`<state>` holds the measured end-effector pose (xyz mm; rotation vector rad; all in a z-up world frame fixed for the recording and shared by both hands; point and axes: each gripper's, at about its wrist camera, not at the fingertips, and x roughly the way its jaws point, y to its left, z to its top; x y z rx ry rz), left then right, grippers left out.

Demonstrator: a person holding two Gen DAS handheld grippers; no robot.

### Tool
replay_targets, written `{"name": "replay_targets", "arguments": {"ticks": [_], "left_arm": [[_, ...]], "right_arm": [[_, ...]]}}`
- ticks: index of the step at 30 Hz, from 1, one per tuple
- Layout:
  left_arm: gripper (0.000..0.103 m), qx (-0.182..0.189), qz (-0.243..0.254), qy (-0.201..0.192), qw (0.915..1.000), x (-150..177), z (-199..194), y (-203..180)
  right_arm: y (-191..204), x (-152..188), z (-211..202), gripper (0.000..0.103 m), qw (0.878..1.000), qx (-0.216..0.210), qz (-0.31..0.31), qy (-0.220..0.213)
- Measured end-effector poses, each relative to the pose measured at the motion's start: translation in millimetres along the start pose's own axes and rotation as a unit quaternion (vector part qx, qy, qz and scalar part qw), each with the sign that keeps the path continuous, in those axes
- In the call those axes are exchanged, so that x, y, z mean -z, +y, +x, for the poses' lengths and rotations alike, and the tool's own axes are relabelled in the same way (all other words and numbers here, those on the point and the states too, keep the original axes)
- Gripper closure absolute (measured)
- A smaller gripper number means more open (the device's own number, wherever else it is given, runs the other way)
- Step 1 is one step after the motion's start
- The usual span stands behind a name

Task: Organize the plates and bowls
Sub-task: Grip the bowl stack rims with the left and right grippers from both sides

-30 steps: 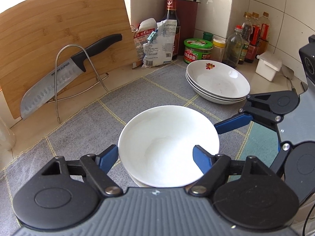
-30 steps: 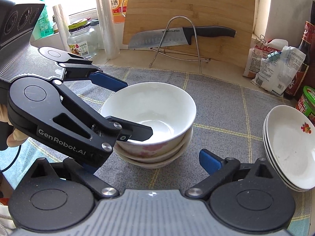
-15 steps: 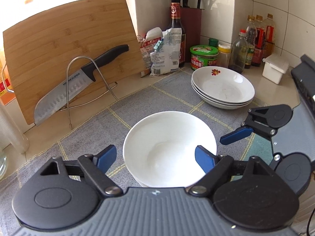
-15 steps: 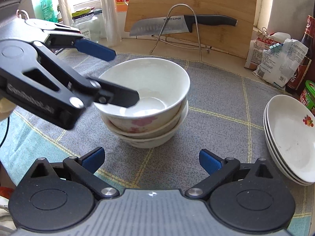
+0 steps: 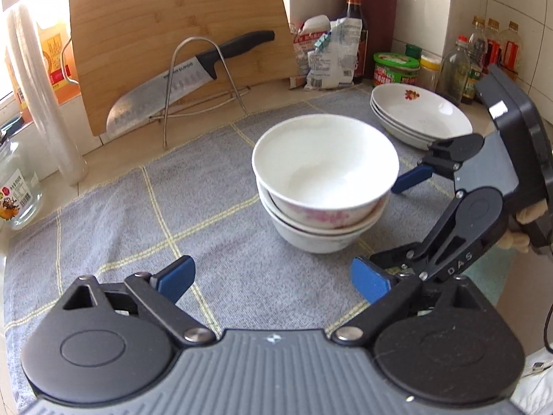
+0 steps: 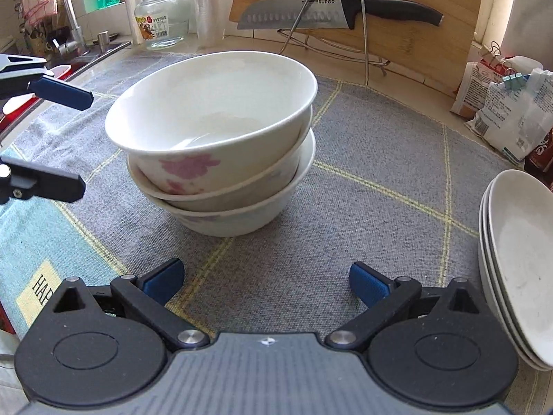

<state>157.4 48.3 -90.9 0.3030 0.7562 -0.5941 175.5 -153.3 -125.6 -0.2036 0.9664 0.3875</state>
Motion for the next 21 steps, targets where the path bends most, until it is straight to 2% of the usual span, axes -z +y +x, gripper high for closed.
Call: {"name": "replay_targets", "arguments": {"ticks": [7,12,21], "left_arm": [[0.006,0.024,0.028,0.026,0.999,9.8,37.1,-5.4],[0.006,0.055,0.046,0.037,0.9967,10.1,56.0,-6.4],[0.0,0.099,0.09,0.021,0.9907,10.5,65.1,0.6]], "right_arm": [[1.7,-0.3,0.1,0.0,1.0,0.002,-0.006,0.007],[0.2,-0.4,0.8,0.0,1.0,0.001,-0.008,0.01],[0.5,-4.5,3.3,0.0,1.0,0.001,-0.006,0.021]]}}
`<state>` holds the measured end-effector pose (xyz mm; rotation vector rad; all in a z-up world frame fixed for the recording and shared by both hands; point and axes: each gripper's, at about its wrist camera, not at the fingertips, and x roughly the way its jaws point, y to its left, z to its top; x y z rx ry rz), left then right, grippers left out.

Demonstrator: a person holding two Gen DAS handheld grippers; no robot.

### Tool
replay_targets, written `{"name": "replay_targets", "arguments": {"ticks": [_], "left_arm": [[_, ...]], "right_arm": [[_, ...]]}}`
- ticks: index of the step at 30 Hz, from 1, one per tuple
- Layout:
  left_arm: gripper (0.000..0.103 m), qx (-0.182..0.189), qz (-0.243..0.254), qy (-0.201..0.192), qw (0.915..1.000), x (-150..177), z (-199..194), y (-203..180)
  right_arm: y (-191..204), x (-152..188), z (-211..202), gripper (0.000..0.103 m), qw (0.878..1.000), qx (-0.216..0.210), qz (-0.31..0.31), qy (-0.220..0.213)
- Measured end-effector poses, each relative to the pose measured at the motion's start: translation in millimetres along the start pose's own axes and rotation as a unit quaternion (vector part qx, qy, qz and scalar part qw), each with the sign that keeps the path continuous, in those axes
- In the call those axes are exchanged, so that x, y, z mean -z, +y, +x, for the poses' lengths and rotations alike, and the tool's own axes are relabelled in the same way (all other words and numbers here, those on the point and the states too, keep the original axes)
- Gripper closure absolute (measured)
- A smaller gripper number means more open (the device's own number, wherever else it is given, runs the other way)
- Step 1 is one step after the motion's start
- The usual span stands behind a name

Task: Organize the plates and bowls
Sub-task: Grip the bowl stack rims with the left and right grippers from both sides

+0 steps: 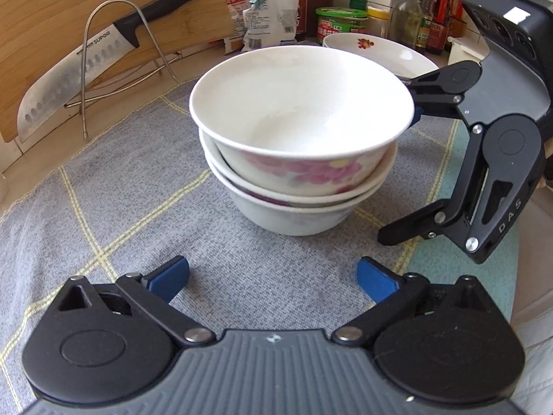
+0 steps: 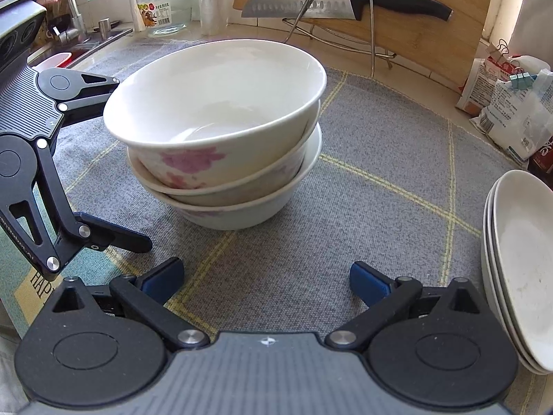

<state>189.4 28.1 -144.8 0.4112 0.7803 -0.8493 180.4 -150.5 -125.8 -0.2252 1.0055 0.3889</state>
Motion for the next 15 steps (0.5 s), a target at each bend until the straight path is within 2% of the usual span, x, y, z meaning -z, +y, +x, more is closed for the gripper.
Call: {"name": "replay_targets", "arguments": {"ticks": [10,15], "left_arm": [[0.0,0.025,0.03,-0.041,0.9984,-1.1,6.8,6.7],[0.0,0.028,0.032,-0.043,0.9982,-2.9,8.9,8.3]], "right_arm": [[0.0,-6.8,2.8,0.0,1.0,0.003,0.003,0.022],[-2.3,-11.3,4.9,0.0,0.999,-0.008,-0.015,0.029]]}}
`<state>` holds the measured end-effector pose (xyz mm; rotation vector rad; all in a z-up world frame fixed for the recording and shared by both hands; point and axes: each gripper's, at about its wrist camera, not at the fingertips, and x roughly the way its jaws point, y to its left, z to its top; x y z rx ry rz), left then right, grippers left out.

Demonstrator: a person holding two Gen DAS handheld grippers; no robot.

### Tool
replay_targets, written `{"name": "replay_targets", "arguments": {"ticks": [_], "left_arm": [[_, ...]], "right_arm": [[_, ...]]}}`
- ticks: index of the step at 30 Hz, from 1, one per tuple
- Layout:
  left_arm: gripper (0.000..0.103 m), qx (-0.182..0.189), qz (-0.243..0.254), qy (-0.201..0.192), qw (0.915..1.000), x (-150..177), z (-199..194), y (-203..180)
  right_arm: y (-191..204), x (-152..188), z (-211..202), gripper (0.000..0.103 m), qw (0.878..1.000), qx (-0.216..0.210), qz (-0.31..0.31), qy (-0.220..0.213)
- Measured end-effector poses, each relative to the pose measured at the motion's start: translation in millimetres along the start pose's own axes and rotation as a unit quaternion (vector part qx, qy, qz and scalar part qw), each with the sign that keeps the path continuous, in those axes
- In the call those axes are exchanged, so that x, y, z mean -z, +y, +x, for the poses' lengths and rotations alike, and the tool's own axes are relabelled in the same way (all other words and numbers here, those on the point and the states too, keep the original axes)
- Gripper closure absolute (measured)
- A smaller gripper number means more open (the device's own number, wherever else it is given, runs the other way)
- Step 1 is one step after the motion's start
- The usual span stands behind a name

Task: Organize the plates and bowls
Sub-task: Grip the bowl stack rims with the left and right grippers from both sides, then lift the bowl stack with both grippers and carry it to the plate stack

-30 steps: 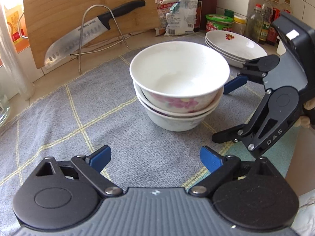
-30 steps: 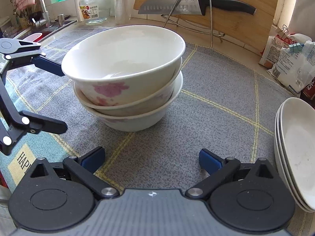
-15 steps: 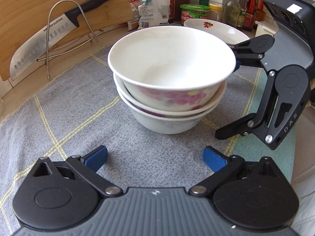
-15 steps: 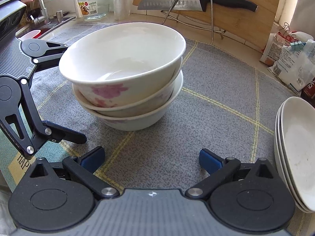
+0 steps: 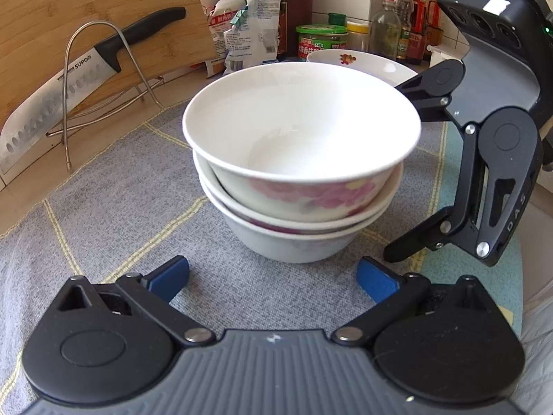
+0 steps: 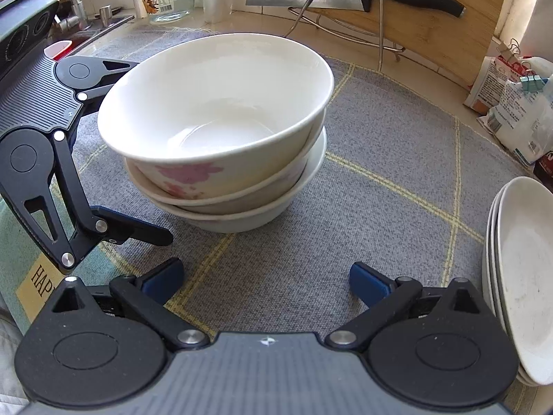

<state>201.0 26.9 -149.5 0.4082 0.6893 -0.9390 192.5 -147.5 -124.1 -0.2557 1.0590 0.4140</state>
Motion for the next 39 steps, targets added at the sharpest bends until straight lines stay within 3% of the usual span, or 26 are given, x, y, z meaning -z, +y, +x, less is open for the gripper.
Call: {"name": "replay_targets", "arguments": {"ticks": [11,21,29,31,39], "left_arm": [[0.003,0.002,0.006,0.003,1.0,-9.9,-5.6,6.8],[0.011,0.036,0.051,0.014,0.998,-22.5,0.7,2.9],[0.019,0.068,0.069,0.013,0.9952,-23.4,2.8,9.0],[0.023,0.081,0.08,0.014,0.9934,-24.6,2.0,10.3],[0.022,0.126,0.088,0.024,0.9878,-29.3,6.0,23.4]], "right_arm": [[-17.2,-14.7,-1.7,0.0,0.992,-0.057,-0.109,-0.018],[-25.0,-34.8,-2.2,0.004,0.977,-0.096,-0.183,-0.044],[-18.3,-36.1,-4.9,0.017,0.97,-0.113,-0.212,-0.042],[-18.2,-36.1,-6.5,0.018,0.968,-0.116,-0.217,-0.04],[-19.4,-42.0,-1.4,0.018,0.965,-0.141,-0.218,-0.03]]}}
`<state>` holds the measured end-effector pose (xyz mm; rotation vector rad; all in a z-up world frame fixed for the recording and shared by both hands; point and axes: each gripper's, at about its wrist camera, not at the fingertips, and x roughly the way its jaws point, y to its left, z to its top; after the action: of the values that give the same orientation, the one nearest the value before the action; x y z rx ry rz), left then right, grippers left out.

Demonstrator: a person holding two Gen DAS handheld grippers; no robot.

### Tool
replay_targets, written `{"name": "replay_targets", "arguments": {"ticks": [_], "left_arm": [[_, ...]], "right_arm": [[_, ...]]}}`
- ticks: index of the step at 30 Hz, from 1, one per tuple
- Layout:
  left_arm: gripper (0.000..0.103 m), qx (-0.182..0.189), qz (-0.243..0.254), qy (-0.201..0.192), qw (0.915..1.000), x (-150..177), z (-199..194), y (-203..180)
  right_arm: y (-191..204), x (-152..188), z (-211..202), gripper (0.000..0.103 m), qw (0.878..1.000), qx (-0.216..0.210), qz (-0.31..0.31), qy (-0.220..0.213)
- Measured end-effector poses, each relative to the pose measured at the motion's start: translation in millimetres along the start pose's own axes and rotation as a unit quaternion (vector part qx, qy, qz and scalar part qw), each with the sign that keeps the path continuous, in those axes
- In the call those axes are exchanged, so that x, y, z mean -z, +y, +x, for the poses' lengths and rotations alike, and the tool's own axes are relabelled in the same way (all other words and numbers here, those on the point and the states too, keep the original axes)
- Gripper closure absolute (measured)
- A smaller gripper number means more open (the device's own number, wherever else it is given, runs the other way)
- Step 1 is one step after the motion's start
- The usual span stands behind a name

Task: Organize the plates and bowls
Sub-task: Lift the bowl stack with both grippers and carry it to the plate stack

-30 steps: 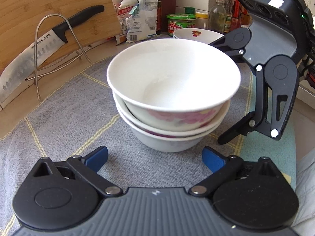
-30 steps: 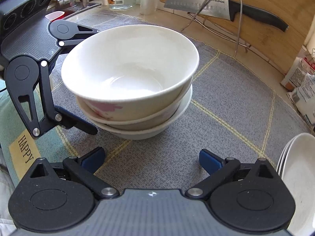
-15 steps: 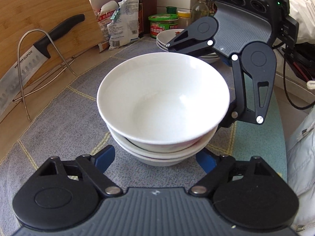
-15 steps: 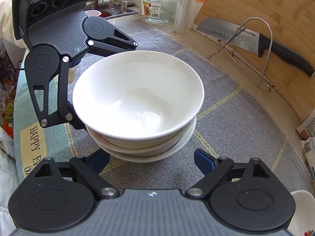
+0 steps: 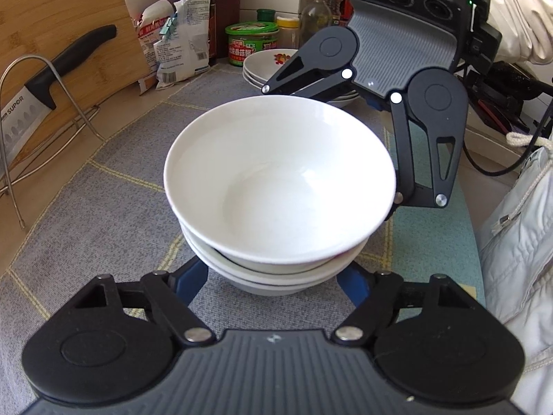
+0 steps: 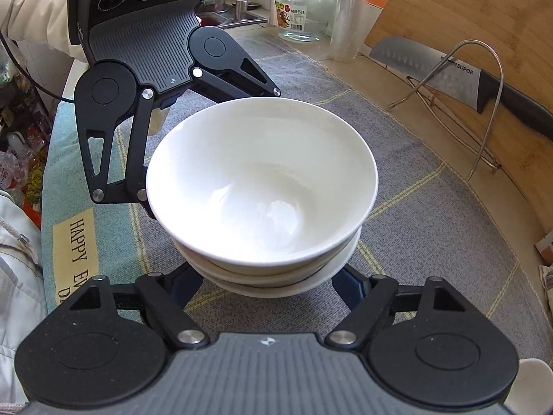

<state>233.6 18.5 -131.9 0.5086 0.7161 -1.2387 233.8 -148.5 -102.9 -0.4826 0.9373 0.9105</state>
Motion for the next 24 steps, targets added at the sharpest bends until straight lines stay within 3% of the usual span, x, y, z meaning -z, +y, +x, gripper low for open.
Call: {"name": "replay_targets", "arguments": {"ticks": [12,24], "left_arm": [[0.018,0.045,0.001,0.008,0.9989,-3.6,8.3,11.5],[0.019,0.054,-0.002,0.006,0.9985,-3.7,8.7,12.0]], "right_arm": [[-7.5,-5.4,7.1,0.018,1.0,-0.026,-0.004,0.015],[-10.1,-6.7,9.5,0.017,0.999,-0.036,0.01,0.018]]}}
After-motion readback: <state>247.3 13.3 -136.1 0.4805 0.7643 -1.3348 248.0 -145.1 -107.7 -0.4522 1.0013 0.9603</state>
